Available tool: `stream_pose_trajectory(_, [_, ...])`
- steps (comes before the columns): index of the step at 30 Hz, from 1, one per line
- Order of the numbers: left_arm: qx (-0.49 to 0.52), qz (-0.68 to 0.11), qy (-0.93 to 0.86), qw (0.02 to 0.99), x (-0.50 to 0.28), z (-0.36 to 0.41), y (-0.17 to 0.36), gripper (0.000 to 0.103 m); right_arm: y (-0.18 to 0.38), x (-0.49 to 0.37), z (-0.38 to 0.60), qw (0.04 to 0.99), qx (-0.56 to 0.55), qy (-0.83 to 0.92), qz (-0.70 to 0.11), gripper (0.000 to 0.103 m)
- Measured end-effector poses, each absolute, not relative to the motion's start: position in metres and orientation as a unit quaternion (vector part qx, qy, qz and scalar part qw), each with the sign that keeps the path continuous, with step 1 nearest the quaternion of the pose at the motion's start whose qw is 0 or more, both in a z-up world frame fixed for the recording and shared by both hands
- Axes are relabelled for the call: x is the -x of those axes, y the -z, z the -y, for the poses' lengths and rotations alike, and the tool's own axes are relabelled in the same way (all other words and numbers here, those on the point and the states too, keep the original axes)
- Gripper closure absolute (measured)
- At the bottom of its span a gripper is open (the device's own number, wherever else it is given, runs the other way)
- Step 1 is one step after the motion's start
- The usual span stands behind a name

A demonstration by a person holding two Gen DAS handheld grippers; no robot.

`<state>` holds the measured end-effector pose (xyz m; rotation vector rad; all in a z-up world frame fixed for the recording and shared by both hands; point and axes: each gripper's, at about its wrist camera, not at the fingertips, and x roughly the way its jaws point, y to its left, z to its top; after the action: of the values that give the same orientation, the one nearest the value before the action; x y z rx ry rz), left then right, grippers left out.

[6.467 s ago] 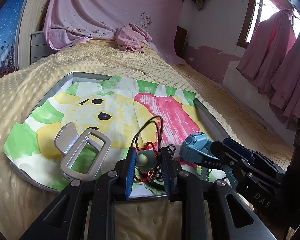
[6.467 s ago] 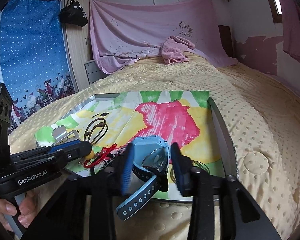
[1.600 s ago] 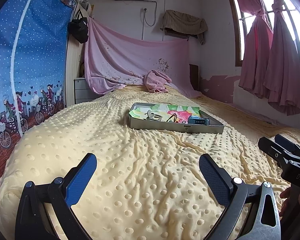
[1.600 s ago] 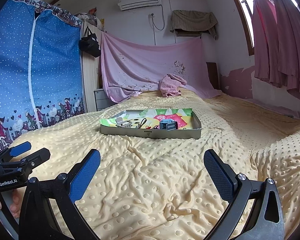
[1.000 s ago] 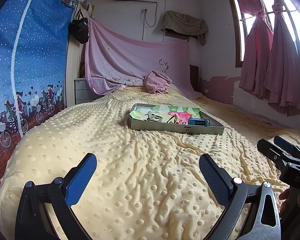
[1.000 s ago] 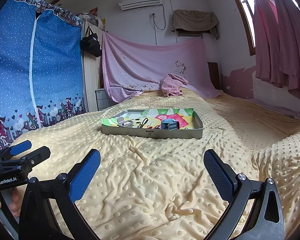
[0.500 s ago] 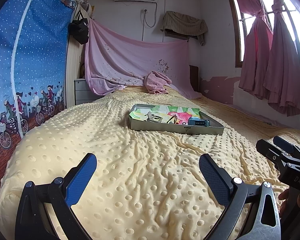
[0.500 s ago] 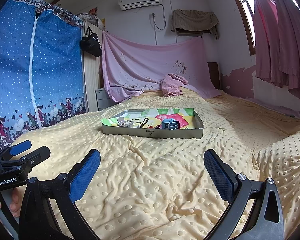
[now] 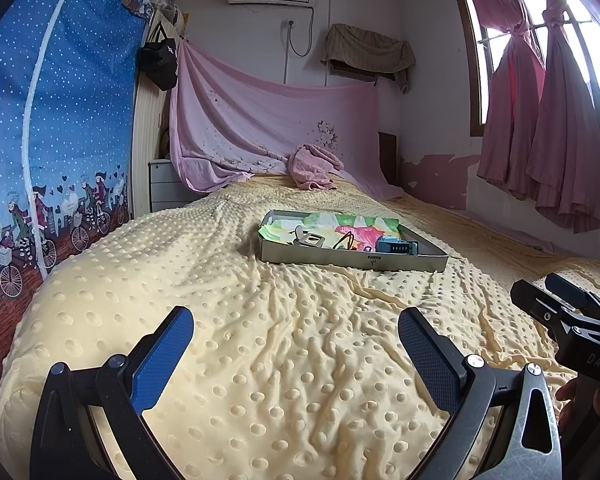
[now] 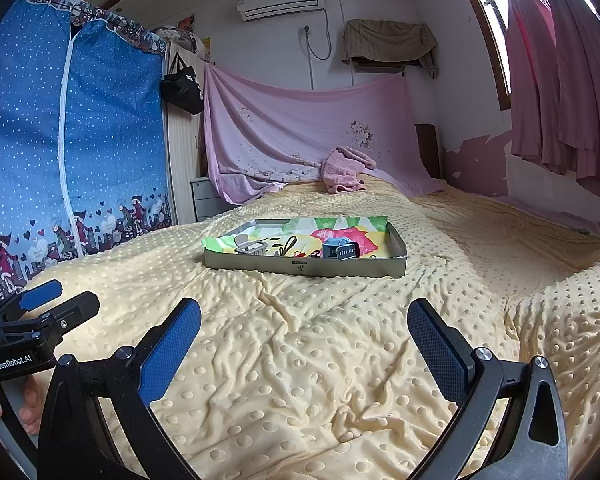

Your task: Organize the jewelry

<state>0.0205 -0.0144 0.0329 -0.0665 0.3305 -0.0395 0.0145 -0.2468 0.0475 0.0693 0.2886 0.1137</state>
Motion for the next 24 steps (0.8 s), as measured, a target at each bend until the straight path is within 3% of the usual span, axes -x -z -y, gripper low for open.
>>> stream_pose_trajectory(24, [0.035, -0.162, 0.019, 0.986, -0.0191, 0.0133, -0.0339, 0.0, -0.0473, -0.0164, 0.248, 0.987, -0.036, -0.058, -0.143, 0.001])
